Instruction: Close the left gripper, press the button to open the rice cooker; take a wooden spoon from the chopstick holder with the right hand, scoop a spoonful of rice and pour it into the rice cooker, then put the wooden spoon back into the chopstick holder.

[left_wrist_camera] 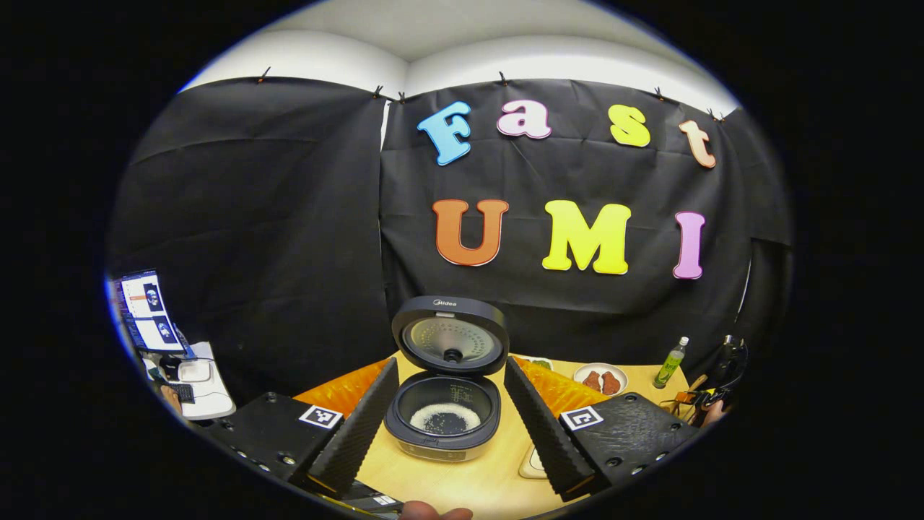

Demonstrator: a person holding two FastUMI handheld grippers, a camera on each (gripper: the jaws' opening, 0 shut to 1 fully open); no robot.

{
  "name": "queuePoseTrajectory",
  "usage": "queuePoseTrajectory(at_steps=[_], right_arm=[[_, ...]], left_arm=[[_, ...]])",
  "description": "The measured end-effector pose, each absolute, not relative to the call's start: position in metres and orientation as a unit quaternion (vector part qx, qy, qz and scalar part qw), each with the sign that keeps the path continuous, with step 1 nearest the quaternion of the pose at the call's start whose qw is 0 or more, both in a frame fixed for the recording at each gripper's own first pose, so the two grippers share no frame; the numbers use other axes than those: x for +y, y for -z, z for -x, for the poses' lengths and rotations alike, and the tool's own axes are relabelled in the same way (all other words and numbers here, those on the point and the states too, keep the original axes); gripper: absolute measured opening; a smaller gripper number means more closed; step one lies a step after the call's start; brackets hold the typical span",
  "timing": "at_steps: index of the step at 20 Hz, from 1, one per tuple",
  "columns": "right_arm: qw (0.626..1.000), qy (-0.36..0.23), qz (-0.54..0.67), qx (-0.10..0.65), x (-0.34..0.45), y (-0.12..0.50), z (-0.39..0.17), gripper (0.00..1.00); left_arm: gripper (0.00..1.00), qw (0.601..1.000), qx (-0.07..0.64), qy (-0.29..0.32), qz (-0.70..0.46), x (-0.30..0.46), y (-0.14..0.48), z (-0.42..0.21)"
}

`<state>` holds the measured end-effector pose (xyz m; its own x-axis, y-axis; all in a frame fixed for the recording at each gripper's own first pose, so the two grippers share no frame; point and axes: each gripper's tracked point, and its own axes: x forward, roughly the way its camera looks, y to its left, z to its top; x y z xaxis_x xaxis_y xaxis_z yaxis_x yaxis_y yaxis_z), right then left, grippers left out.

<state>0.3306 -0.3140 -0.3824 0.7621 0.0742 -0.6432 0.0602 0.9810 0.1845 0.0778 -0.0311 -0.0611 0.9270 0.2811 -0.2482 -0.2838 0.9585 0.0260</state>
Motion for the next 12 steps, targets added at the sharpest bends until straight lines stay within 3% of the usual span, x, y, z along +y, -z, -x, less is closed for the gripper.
queuePoseTrajectory(at_steps=[1, 4, 12], right_arm=[[0.933, -0.009, -0.105, 0.344, -0.309, 0.383, -0.330, 0.27], [0.934, -0.001, -0.113, 0.339, -0.307, 0.374, -0.325, 0.11], [0.960, 0.030, -0.084, 0.266, -0.298, 0.293, -0.316, 0.08]], left_arm=[[0.95, 0.982, 0.125, -0.145, 0.008, -0.030, 0.061, -0.076], [0.94, 0.983, 0.117, -0.141, 0.013, -0.029, 0.056, -0.075], [0.95, 0.990, 0.103, -0.099, 0.002, -0.027, 0.051, -0.082]])
